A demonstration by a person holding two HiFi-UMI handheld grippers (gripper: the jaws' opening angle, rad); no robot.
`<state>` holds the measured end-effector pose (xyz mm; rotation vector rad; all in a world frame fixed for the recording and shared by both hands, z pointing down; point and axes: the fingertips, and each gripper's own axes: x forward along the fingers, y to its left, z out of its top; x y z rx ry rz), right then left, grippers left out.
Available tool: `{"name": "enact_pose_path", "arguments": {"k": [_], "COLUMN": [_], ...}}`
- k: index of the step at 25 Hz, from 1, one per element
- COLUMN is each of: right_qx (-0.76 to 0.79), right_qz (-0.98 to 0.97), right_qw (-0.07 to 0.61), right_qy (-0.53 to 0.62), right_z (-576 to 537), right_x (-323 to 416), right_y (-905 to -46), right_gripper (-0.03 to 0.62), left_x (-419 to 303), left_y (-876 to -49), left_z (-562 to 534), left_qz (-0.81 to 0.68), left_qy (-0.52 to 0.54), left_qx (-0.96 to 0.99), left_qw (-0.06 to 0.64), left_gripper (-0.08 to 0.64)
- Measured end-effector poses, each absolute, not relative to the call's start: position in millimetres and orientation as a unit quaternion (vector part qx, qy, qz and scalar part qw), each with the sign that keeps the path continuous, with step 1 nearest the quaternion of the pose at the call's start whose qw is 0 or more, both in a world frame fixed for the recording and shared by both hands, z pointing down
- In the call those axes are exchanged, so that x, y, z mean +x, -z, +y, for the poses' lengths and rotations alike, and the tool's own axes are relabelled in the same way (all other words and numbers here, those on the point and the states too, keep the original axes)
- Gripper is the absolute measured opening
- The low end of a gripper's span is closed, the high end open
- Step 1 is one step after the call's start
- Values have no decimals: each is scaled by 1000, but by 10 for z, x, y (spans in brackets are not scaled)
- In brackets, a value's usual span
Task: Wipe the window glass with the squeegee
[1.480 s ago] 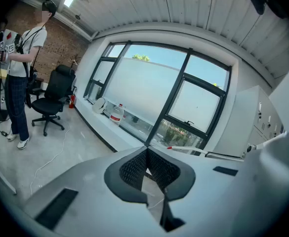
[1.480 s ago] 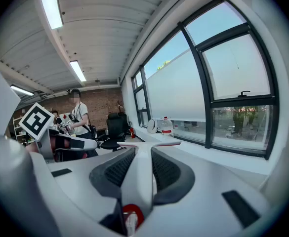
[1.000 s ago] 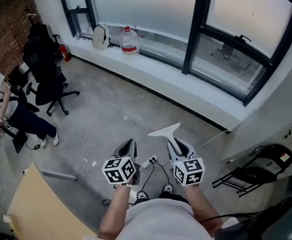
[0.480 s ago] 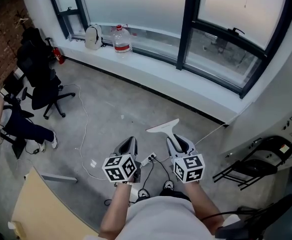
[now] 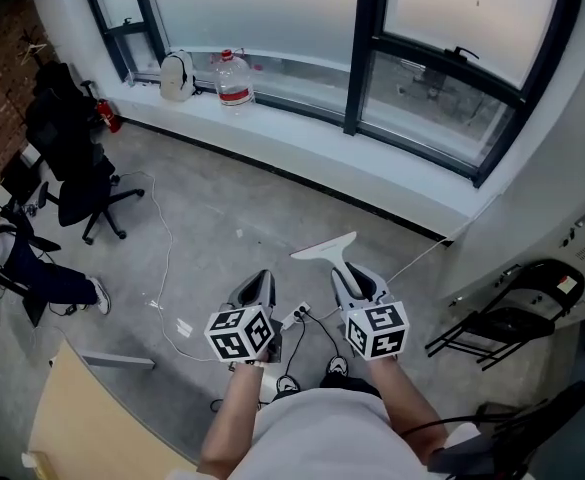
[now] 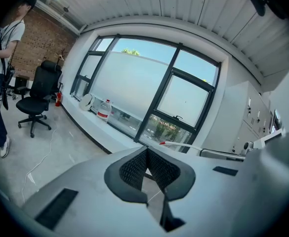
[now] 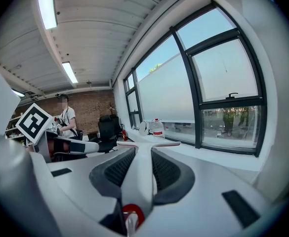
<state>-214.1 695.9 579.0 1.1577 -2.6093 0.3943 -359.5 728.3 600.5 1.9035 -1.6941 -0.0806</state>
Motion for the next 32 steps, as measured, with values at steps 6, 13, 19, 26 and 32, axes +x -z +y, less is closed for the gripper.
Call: {"name": "enact_pose_path", "arguments": {"k": [6, 13, 19, 26, 32], "right_qx": [412, 441, 460, 457, 447], "right_qz": [-892, -878, -868, -869, -873], "right_qw": [131, 126, 124, 121, 123], "right_qy": [-137, -136, -139, -145, -152], "right_z": [6919, 6831, 6753, 6596, 6412], "right_x": [-2077, -1689, -1466, -1421, -1424], "right_y": [-5779, -5745, -5750, -5768, -5826], "right_gripper": [87, 87, 87, 87, 87], "left_x": [-3465, -3023, -2772, -2735, -2716], "left_y": [-5972, -5935, -5914, -5967, -5969], "left_z": [7200, 6999, 6859, 6737, 6564], "left_qz": [-616, -583, -562, -564, -571], "left_qy": [24, 18, 12, 7, 6], "left_qx": [731, 760, 776, 773, 767], "left_qw": [291, 288, 286, 292, 293], "left_gripper": [0, 0, 0, 0, 0]}}
